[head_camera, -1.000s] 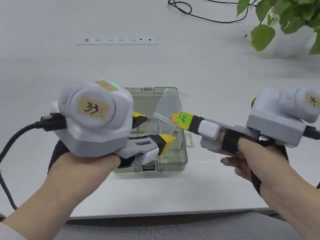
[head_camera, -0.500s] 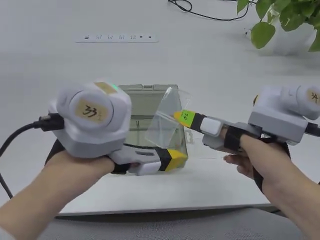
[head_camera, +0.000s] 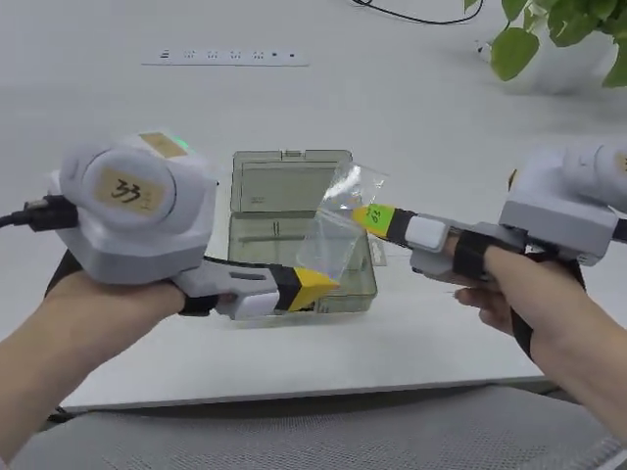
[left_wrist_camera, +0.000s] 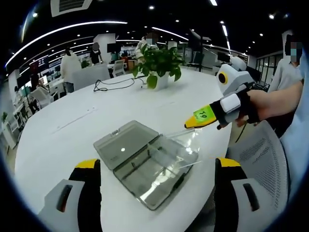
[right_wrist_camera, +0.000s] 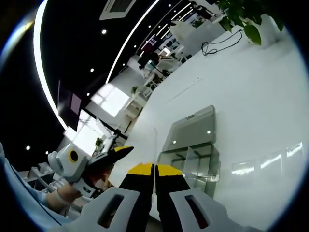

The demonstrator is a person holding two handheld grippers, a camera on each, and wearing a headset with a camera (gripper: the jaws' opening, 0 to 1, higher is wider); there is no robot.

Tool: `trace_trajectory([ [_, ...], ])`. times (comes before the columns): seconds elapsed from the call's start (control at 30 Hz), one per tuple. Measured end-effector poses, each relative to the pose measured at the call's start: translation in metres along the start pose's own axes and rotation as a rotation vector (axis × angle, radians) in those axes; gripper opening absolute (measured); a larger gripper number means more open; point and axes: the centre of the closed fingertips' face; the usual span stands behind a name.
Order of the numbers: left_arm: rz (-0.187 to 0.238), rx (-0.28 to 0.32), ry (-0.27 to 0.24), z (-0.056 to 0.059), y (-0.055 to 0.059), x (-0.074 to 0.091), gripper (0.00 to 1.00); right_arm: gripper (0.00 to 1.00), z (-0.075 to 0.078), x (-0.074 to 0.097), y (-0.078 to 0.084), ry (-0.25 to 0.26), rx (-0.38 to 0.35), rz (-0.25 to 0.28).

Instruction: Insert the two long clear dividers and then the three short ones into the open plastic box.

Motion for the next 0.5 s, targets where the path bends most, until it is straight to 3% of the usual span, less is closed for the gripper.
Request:
trace_trajectory([
  [0.2,-0.001,-0.003,0.04,-0.02,0.015,0.018,1.0,0.02,-0.006,-0.005,-0.002,0.081,0.008,-0.002],
  [0.23,-0.001,-0.008,0.049,-0.024,0.018,0.022,1.0,0.02,-0.004,-0.006,-0.002,0.118,0.006,-0.012],
  [0.33,0.004,-0.021,0.068,-0.033,0.024,0.029,0.99,0.02,-0.005,-0.009,-0.004,0.172,0.007,-0.026],
  [0.4,0.01,-0.016,0.087,-0.041,0.032,0.034,0.99,0.02,-0.009,-0.013,-0.004,0.182,0.013,-0.032],
  [0.5,0.012,-0.014,0.117,-0.048,0.04,0.037,0.98,0.02,-0.011,-0.017,-0.002,0.246,0.012,-0.058],
])
Point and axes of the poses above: the centre of the closed fingertips' face, and the gripper's own axes: x roughly backward along the fingers, z roughly to its right, y roughly out of its underside, and after that the axes turned 6 degrees about -x, right-handed
